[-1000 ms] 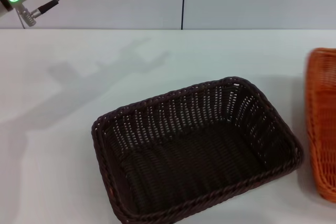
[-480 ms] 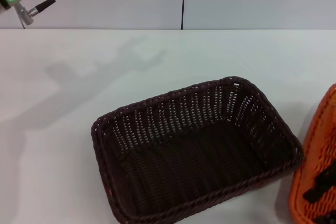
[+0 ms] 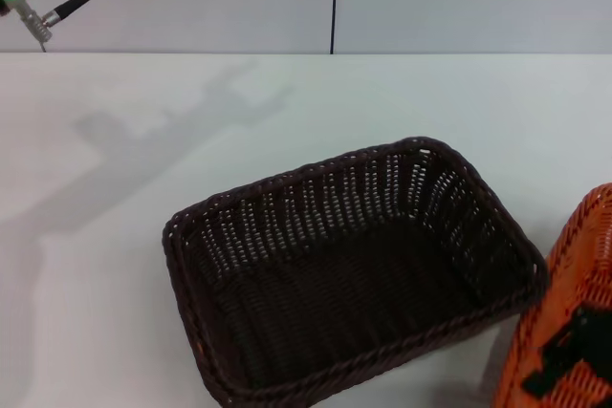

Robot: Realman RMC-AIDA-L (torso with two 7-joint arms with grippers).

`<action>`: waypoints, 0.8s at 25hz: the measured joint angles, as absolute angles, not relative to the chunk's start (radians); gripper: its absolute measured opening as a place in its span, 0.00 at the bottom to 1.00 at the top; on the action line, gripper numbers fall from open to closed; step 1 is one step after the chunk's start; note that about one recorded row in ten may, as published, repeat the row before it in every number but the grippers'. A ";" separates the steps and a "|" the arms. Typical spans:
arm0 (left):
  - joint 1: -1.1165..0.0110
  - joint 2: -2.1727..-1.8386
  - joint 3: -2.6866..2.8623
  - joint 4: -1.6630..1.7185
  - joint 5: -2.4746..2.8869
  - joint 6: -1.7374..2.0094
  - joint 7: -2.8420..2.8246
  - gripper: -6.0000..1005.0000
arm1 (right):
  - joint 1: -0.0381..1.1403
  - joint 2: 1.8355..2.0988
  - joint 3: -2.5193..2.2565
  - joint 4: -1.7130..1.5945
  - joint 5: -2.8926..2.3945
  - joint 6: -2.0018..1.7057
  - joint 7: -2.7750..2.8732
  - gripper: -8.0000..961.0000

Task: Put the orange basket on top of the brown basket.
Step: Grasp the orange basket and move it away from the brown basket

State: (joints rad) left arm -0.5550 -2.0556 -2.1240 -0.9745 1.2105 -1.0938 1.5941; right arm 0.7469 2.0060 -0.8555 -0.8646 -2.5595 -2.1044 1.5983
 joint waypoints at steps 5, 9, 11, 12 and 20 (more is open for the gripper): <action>-0.557 -2.055 -2.133 -0.969 1.212 -1.096 1.595 0.85 | 0.738 1.902 -0.702 -0.931 -2.526 -2.141 1.632 0.60; -0.561 -2.055 -2.135 -0.965 1.210 -1.095 1.595 0.85 | 0.720 1.804 -0.567 -0.987 -2.527 -2.126 1.665 0.59; -0.562 -2.056 -2.135 -0.965 1.211 -1.094 1.596 0.85 | 0.704 1.754 -0.517 -1.020 -2.552 -2.095 1.687 0.59; -0.564 -2.055 -2.135 -0.963 1.211 -1.090 1.596 0.85 | 0.704 1.754 -0.517 -1.020 -2.552 -2.095 1.687 0.59; -0.577 -2.054 -2.135 -0.951 1.213 -1.076 1.597 0.85 | 0.679 1.742 -0.476 -1.042 -2.723 -1.972 1.704 0.59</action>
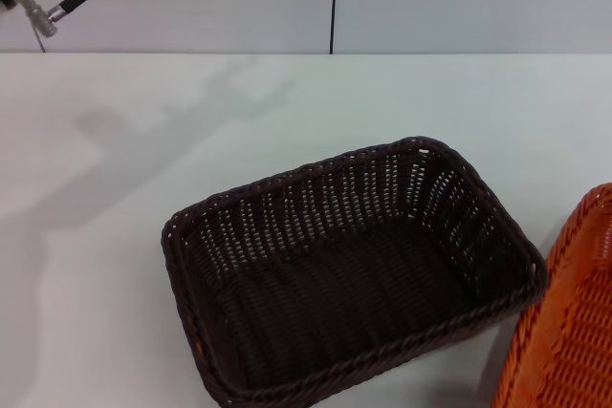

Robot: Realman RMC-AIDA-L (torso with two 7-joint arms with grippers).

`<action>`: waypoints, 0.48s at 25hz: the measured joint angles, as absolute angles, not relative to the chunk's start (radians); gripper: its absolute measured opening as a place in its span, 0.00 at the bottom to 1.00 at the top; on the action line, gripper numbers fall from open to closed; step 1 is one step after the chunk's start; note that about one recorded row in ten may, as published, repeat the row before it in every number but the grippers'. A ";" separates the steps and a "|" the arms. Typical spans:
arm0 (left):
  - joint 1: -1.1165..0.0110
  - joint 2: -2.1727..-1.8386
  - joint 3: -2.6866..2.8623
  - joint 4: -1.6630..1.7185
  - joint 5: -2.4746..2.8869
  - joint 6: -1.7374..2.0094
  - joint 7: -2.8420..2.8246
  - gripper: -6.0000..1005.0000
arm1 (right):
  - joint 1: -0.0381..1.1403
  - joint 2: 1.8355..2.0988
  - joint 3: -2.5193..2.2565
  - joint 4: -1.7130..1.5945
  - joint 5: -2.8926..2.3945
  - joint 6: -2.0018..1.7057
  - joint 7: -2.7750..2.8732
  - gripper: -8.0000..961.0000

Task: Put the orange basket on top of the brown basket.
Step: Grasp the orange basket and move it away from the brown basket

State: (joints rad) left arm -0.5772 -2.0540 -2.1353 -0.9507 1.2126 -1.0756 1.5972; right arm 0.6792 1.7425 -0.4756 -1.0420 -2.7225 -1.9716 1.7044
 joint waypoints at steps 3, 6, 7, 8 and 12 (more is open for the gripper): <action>-0.589 -2.054 -2.135 -0.931 1.214 -1.071 1.605 0.85 | 0.666 1.748 -0.481 -1.022 -2.737 -1.929 1.705 0.58; -0.595 -2.054 -2.135 -0.927 1.214 -1.071 1.609 0.85 | 0.657 1.750 -0.481 -0.989 -2.738 -1.892 1.705 0.58; -0.595 -2.054 -2.135 -0.927 1.214 -1.071 1.609 0.85 | 0.657 1.750 -0.481 -0.989 -2.738 -1.892 1.705 0.58; -0.597 -2.054 -2.135 -0.927 1.214 -1.071 1.609 0.85 | 0.655 1.750 -0.481 -0.979 -2.738 -1.880 1.705 0.58; -0.598 -2.054 -2.135 -0.927 1.214 -1.072 1.609 0.84 | 0.650 1.766 -0.483 -0.937 -2.738 -1.812 1.704 0.58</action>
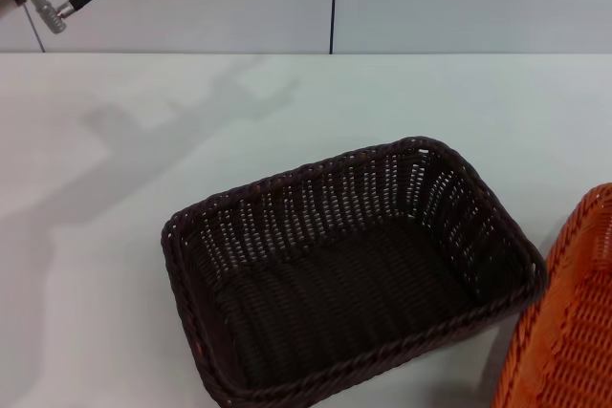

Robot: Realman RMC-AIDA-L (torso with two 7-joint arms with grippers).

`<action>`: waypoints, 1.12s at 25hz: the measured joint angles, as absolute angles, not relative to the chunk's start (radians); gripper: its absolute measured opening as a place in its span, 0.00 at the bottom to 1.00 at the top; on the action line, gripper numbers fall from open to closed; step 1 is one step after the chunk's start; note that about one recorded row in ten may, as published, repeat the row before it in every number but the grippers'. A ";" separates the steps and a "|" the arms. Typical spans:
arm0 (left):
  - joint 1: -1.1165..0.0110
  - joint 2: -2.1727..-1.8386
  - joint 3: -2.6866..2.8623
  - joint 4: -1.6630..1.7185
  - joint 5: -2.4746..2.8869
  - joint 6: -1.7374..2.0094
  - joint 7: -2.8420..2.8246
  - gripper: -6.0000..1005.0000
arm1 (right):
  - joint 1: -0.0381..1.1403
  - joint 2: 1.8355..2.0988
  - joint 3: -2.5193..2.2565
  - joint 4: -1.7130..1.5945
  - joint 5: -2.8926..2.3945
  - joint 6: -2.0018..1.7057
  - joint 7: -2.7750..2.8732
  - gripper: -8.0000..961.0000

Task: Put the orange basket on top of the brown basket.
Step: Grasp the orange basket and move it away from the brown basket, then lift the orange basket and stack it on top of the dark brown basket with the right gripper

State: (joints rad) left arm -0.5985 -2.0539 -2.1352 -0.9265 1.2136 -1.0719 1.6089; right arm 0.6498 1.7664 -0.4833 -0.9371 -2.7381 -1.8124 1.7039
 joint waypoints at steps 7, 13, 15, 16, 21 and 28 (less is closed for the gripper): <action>-0.591 -2.054 -2.135 -0.923 1.210 -1.076 1.607 0.84 | 0.649 1.837 -0.477 -0.851 -2.712 -1.664 1.673 0.57; -0.578 -2.055 -2.134 -0.922 1.210 -1.080 1.606 0.84 | 0.647 1.848 -0.494 -0.820 -2.676 -1.645 1.664 0.38; -0.576 -2.055 -2.135 -0.922 1.209 -1.080 1.607 0.84 | 0.647 1.844 -0.495 -0.814 -2.676 -1.661 1.664 0.32; -0.576 -2.055 -2.136 -0.921 1.209 -1.080 1.608 0.84 | 0.645 1.842 -0.495 -0.813 -2.676 -1.671 1.664 0.31; -0.580 -2.055 -2.137 -0.922 1.209 -1.080 1.609 0.84 | 0.629 1.835 -0.489 -0.815 -2.676 -1.702 1.664 0.25; -0.579 -2.054 -2.137 -0.923 1.208 -1.080 1.609 0.84 | 0.571 1.817 -0.431 -0.868 -2.613 -1.752 1.664 0.22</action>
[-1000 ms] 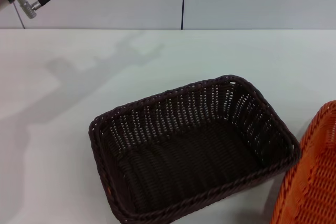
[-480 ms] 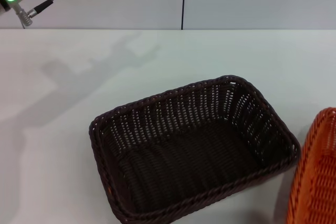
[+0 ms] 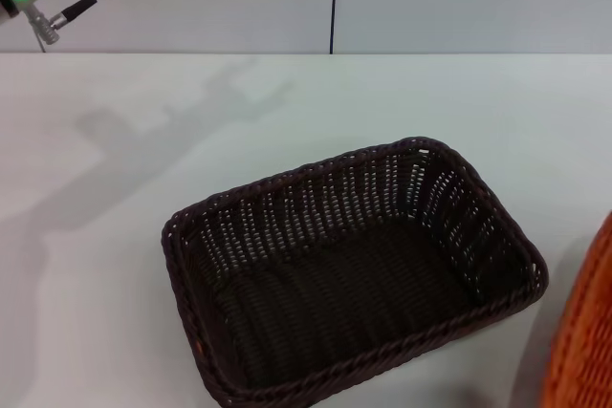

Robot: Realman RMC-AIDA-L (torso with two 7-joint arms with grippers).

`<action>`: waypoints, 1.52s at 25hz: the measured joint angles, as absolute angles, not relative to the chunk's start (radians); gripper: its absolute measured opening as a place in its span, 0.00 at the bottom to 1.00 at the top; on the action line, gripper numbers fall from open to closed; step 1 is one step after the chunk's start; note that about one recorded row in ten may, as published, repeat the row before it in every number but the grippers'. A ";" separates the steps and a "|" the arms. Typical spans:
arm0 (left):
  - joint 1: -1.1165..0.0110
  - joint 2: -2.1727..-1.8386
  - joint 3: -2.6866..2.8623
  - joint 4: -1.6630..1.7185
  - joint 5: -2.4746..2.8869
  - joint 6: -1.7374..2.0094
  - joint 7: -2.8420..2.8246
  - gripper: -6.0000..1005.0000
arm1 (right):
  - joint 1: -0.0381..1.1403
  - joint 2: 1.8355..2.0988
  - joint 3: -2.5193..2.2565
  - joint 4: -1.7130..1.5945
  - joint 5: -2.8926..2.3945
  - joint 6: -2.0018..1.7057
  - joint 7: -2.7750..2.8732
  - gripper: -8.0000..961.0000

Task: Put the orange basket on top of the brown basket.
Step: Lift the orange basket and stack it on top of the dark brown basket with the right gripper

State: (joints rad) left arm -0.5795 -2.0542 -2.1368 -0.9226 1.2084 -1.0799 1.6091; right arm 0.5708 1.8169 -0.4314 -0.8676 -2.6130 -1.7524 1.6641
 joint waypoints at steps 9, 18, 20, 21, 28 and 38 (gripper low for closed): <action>-0.570 -2.054 -2.167 -0.923 1.207 -1.102 1.609 0.84 | 0.478 1.742 -0.186 -0.993 -2.476 -1.849 1.686 0.16; -0.571 -2.052 -2.185 -0.926 1.205 -1.107 1.609 0.84 | 0.439 1.703 0.019 -1.087 -2.399 -1.853 1.730 0.16; -0.572 -2.051 -2.189 -0.924 1.205 -1.107 1.609 0.84 | 0.422 1.713 0.058 -1.078 -2.301 -1.824 1.742 0.16; -0.572 -2.050 -2.199 -0.923 1.207 -1.106 1.609 0.84 | 0.400 1.734 0.068 -1.051 -2.182 -1.779 1.750 0.16; -0.572 -2.049 -2.210 -0.921 1.211 -1.103 1.609 0.84 | 0.367 1.838 0.062 -0.959 -1.841 -1.700 1.697 0.16; -0.581 -2.046 -2.210 -0.879 1.213 -1.099 1.617 0.84 | 0.406 2.066 0.041 -0.842 -1.559 -1.715 1.511 0.16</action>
State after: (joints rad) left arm -0.5815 -2.0457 -2.2105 -0.8785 1.2133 -1.0989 1.6172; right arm 0.4064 2.0662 0.0413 -0.8419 -1.5593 -1.7155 1.5108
